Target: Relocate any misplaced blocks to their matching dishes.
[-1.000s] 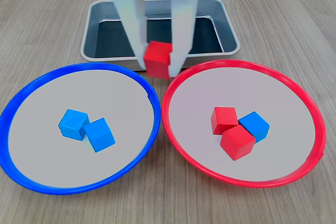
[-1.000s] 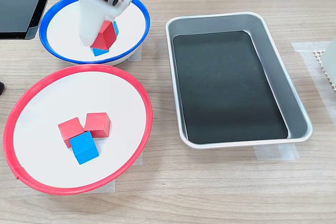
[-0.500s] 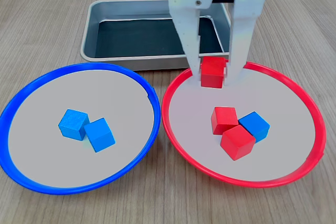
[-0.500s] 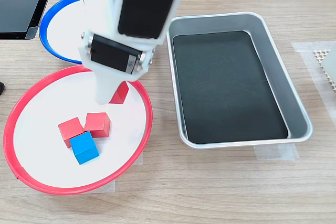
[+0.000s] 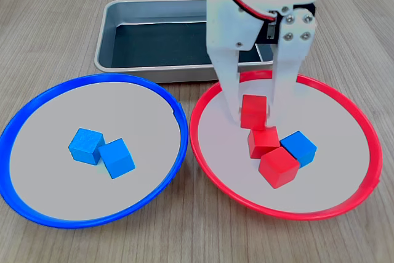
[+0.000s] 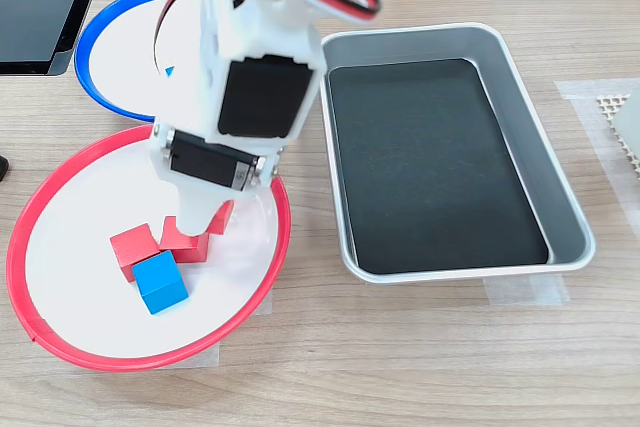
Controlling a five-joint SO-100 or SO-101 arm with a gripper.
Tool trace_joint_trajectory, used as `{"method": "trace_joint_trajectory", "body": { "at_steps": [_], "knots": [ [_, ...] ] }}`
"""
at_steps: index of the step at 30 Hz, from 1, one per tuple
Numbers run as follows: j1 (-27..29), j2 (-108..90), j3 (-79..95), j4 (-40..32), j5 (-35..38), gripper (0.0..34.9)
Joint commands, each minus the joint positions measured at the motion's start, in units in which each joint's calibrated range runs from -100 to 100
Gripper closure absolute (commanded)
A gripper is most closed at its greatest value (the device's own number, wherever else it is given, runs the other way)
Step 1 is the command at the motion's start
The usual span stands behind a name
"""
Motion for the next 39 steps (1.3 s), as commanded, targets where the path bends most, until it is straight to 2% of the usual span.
{"method": "trace_joint_trajectory", "body": {
  "at_steps": [1,8,14,18,23,25,30,35,39],
  "knots": [
    [-0.47,0.31,-0.72,-0.65,0.1,34.6],
    [-0.28,1.5,-1.63,0.92,0.15,33.9],
    [0.19,1.59,-2.45,1.75,0.2,32.5],
    [0.66,2.02,-3.9,2.57,0.2,30.3],
    [0.76,2.27,-5.0,3.48,0.15,29.9],
    [0.85,2.27,-5.27,3.73,-0.05,28.2],
    [1.6,2.36,-5.91,5.21,-0.1,19.5],
    [1.6,2.02,-6.27,5.46,-0.54,18.6],
    [1.04,-0.37,-6.27,4.8,-3.37,16.3]
  ]
}}
